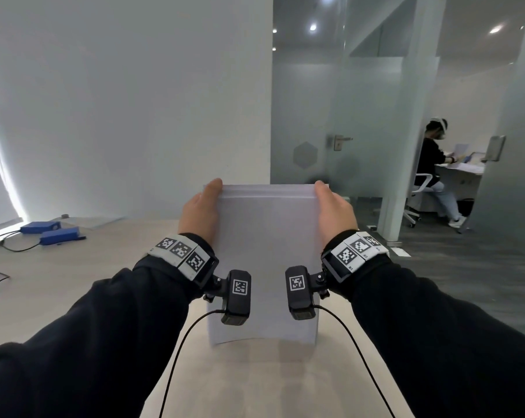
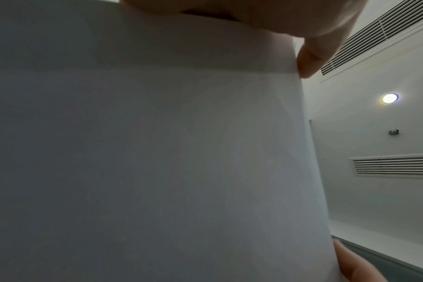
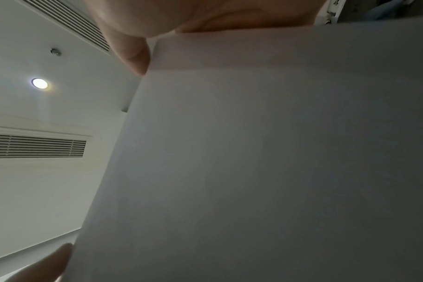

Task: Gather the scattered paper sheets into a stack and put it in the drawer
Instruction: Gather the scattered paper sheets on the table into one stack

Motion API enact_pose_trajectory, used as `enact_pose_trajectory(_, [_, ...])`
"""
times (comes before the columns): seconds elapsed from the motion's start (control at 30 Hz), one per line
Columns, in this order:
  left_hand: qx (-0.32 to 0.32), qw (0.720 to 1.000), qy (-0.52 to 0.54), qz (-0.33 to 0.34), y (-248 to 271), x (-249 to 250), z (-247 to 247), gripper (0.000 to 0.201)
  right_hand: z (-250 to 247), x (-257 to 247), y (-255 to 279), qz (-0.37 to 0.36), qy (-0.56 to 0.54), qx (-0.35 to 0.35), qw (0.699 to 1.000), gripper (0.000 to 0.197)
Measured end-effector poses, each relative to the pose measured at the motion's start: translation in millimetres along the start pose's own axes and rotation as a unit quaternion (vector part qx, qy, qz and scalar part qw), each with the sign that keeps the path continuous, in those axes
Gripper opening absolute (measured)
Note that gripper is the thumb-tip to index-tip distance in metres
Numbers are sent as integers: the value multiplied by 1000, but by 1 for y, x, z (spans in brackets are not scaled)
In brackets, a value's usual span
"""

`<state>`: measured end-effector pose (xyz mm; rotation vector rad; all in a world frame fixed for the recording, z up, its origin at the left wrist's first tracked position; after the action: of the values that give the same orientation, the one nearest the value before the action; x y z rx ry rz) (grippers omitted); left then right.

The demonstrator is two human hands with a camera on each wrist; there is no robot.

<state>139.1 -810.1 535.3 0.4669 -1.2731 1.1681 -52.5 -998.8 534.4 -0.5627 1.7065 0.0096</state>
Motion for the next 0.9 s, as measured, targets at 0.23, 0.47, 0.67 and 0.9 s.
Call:
enact_pose_trajectory(0.23, [-17,999,-17,30,-3,5,2,27,0,0,1,36,8,1,999,51])
enact_pose_trajectory(0.47, [-33,996,-58,52,-3,5,2,17,-2,-6,6,24,24,-2,999,35])
enact_pose_trajectory(0.67, [-3,999,-18,29,0,5,1,25,-5,-15,1,-17,87,5,996,29])
enact_pose_trajectory(0.9, [-34,995,-58,67,-2,2,4,25,3,-12,-10,-47,82,-3,996,35])
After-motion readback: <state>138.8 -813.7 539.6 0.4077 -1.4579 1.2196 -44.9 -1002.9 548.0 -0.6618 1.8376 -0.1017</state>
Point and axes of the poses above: each hand's wrist, its own y-axis away from the middle knuckle, its own z-axis out of the palm, x = y × z, the point moved 8 cm from there along -y, towards the middle knuckle, and after that the axes turned 15 degrees about y, right-handed, at the moved point
